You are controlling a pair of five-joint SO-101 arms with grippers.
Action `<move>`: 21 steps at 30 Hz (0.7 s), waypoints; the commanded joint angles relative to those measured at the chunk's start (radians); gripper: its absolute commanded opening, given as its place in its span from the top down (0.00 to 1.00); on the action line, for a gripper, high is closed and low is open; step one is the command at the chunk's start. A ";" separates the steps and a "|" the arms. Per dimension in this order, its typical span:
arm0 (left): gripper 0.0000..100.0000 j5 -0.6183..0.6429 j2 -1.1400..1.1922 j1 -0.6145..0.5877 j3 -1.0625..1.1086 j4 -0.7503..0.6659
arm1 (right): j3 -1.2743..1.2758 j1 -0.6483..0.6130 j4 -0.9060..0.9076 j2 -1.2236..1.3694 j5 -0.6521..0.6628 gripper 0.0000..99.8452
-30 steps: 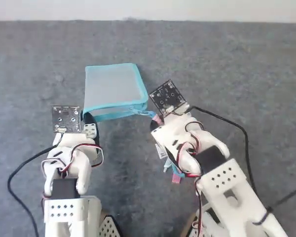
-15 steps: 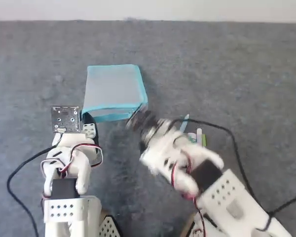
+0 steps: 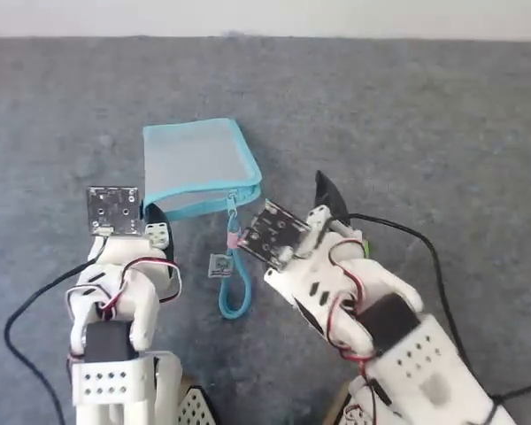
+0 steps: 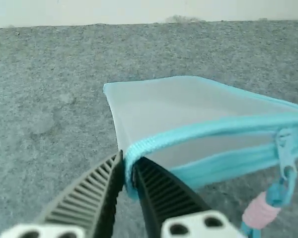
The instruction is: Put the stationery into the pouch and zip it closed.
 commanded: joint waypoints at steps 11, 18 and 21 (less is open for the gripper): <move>0.99 -0.089 -0.021 0.092 -0.085 0.064 | -0.117 0.010 -0.283 0.360 0.118 0.58; 0.99 -0.092 -0.021 0.094 -0.081 0.066 | -0.118 0.010 -0.406 0.473 0.199 0.58; 0.99 -0.092 -0.021 0.092 -0.081 0.066 | -0.118 0.012 -0.455 0.518 0.198 0.66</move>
